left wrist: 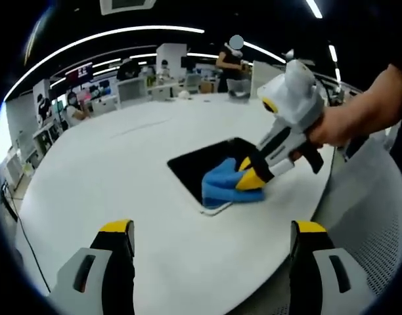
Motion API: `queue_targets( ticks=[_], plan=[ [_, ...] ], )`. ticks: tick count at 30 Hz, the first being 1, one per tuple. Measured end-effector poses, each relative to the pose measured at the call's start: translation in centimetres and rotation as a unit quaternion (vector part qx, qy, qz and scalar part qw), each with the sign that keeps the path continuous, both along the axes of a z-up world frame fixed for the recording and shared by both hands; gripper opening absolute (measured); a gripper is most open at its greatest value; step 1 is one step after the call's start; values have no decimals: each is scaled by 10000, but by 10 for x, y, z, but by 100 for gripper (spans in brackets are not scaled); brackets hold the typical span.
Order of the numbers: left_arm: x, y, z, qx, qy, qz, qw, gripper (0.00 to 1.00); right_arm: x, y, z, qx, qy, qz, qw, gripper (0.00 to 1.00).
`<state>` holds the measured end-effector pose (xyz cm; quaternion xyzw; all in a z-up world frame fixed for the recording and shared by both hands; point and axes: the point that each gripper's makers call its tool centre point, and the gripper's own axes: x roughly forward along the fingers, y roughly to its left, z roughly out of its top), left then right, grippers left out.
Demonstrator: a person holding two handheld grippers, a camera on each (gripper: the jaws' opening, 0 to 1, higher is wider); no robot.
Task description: Wipe the mirror surface with the cleaning cloth until all visible marks leave the cleaned area.
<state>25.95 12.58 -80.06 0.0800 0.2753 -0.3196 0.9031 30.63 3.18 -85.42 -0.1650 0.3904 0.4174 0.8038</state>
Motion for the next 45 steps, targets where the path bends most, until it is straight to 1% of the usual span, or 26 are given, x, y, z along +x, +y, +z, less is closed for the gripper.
queue_targets(
  ticks=[1,2,3,4,5,7,9,12,14,17,19,20,24,28,31,33,34,35,37,38,39,40,42,44,45],
  plan=[
    [1,2,0,40,-25,45,10000,99,0,0,0,27,-10,15,10000,2],
    [3,6,1,39,-31,181,9998,99,0,-1,0,48,-7,37,10000,2],
    [5,8,2,-10,-32,244,9997,99,1,0,0,60,22,32,10000,2],
    [6,10,3,-140,-18,370,9992,99,1,0,1,71,83,-22,9999,1],
    [7,12,4,-188,7,419,9989,99,1,0,1,58,74,2,10000,1],
    [5,11,2,-143,74,412,9990,99,1,0,0,52,67,39,10000,1],
    [2,7,-3,-49,173,294,9994,99,0,-2,0,65,98,35,9999,1],
    [0,5,-2,-88,164,212,9996,99,0,-4,0,59,81,36,9999,1],
    [1,6,-1,-68,147,232,9996,99,0,-7,0,51,92,25,9999,1],
    [4,11,1,-227,153,424,9987,99,0,-11,1,36,103,30,9999,1],
    [3,9,2,-389,249,460,9979,99,0,-12,0,91,139,-5,9999,1],
    [3,5,4,-543,272,434,9972,99,0,-12,0,107,142,-7,9998,1],
    [2,4,5,-440,223,353,9982,99,-1,-14,0,55,106,20,9999,2],
    [3,4,10,-372,160,349,9986,99,0,-23,0,44,104,5,9999,2],
    [5,6,17,-346,191,342,9986,99,0,-28,1,100,194,-87,9997,2],
    [8,5,25,-412,171,402,9982,99,1,-31,1,97,220,-111,9996,2],
    [10,3,29,-527,136,449,9975,99,0,-32,1,101,223,-113,9996,2],
    [10,-1,33,-640,117,465,9968,99,0,-32,1,170,293,-182,9993,2],
    [10,-4,32,-581,55,408,9975,99,-1,-34,1,235,412,-177,9987,2],
    [9,-4,28,-463,51,369,9982,99,0,-35,1,279,411,-156,9986,2],
    [8,-5,26,-456,92,361,9983,99,0,-37,1,275,398,-159,9987,2],
    [8,-5,25,-486,113,393,9980,99,1,-38,1,232,274,-102,9993,2],
    [9,-4,27,-495,55,451,9977,99,-2,-37,1,241,233,-57,9994,1],
    [10,-1,25,-399,-35,474,9981,99,-1,-39,1,256,316,-116,9991,1],
    [11,0,23,-374,-44,485,9981,99,-2,-41,1,281,447,-204,9984,1]
  ],
)
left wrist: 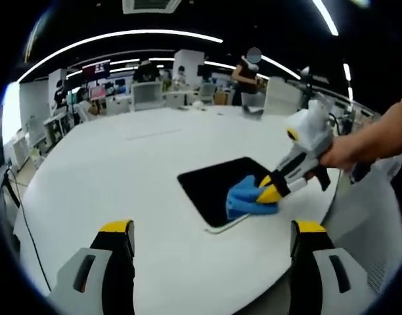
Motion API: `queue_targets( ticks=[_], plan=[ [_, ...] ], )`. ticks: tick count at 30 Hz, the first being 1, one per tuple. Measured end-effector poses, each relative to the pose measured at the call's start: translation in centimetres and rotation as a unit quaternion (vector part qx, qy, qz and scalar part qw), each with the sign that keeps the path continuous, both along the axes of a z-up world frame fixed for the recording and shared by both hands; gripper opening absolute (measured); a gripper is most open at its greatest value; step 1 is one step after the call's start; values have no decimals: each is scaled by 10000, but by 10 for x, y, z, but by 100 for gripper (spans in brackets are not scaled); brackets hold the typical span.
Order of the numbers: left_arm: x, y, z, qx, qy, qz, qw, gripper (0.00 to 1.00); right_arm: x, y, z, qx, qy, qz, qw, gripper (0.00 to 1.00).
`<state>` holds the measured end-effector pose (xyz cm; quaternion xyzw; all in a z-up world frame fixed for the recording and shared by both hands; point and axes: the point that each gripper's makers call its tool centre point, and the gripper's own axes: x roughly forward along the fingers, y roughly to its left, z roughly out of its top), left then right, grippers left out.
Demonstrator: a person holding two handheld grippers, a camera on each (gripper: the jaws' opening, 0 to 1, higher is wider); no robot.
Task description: Wipe the mirror surface with the cleaning cloth until all visible marks leave the cleaned area.
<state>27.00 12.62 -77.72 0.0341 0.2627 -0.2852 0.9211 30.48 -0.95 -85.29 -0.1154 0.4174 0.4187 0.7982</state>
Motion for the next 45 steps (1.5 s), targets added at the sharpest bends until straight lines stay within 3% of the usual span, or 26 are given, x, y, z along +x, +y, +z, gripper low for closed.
queue_targets(
  ticks=[3,7,13,26,45],
  plan=[
    [0,3,-5,80,88,67,9999,99,1,-3,0,-20,22,-36,10000,1],
    [0,2,-4,127,40,10,9999,99,0,-5,-1,-122,-273,241,9993,2],
    [2,10,-11,317,96,152,9993,99,1,-6,-1,-63,-180,159,9997,2],
    [2,10,-11,364,74,147,9992,99,1,-6,0,-84,-103,25,9999,2],
    [1,10,-13,365,105,108,9992,99,41,-9,-1,-308,-64,-388,9988,1]
  ],
)
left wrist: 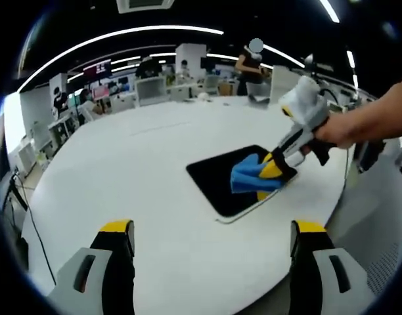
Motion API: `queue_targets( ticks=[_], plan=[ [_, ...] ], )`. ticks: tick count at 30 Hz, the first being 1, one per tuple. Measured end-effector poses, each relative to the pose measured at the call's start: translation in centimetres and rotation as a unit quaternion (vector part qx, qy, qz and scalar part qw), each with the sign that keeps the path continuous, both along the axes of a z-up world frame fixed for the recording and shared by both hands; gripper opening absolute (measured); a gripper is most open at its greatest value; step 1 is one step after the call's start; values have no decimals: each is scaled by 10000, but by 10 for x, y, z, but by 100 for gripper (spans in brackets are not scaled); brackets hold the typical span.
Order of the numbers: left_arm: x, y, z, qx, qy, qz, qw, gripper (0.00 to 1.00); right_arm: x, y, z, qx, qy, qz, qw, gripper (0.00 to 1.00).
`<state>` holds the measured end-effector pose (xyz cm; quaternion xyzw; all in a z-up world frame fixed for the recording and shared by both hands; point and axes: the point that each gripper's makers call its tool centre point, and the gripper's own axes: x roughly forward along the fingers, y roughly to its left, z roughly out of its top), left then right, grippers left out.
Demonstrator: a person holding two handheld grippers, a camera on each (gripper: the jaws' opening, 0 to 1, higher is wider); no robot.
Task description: Wipe the mirror surface with the cleaning cloth until all visible marks leave the cleaned area.
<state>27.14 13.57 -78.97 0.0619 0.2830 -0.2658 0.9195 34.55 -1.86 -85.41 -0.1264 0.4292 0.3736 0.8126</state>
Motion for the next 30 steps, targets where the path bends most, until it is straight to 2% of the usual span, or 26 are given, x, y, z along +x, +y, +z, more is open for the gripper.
queue_targets(
  ticks=[6,20,24,25,30],
  plan=[
    [-1,-1,-1,6,25,-34,10000,99,11,-2,0,2,12,9,10000,1],
    [-1,-5,3,-205,12,-37,9998,99,42,-8,0,36,72,-62,9999,1],
    [-2,-8,6,-312,-8,-117,9994,99,50,-9,0,39,99,-83,9999,1],
    [-4,-13,8,-460,-11,-255,9986,99,52,-9,0,32,98,-78,9999,1],
    [-3,-13,10,-438,-60,-237,9987,99,60,-10,1,-6,93,-40,9999,1]
  ],
)
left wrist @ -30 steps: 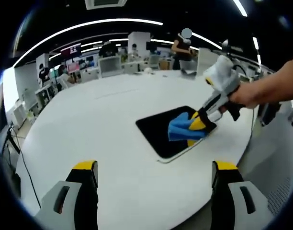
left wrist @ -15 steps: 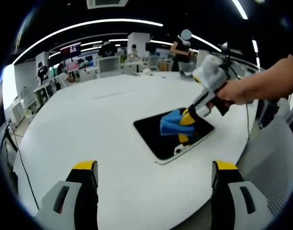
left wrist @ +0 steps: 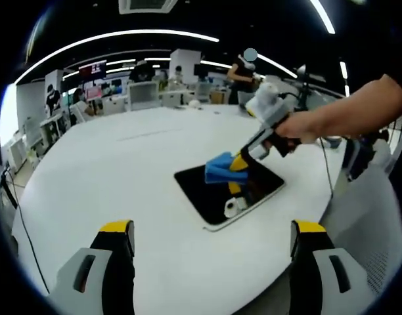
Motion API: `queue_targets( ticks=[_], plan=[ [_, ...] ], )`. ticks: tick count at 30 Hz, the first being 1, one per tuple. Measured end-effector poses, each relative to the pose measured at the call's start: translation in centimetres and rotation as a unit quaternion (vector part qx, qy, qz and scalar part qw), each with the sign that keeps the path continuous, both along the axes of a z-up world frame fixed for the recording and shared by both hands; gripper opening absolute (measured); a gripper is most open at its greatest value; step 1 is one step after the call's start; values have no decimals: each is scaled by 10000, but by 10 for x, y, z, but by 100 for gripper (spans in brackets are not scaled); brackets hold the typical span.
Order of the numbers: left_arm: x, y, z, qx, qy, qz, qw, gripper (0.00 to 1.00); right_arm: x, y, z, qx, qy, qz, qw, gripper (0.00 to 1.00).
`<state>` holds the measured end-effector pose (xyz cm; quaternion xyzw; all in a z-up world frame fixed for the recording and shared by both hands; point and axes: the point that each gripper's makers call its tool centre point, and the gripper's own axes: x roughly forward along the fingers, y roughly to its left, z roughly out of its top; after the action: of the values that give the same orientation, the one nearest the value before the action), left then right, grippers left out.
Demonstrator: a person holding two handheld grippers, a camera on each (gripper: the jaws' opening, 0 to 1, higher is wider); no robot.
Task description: Wipe the mirror surface with the cleaning cloth until all visible marks leave the cleaned area.
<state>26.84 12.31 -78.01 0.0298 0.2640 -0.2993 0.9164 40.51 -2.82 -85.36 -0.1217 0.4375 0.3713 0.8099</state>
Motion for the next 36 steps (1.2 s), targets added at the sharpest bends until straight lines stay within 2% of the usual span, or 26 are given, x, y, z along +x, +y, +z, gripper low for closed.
queue_targets(
  ticks=[20,36],
  plan=[
    [1,3,-2,61,30,71,10000,99,32,1,0,-64,-39,-75,9999,1],
    [2,3,-4,60,53,84,9999,99,37,1,0,-18,-10,31,10000,1]
  ],
)
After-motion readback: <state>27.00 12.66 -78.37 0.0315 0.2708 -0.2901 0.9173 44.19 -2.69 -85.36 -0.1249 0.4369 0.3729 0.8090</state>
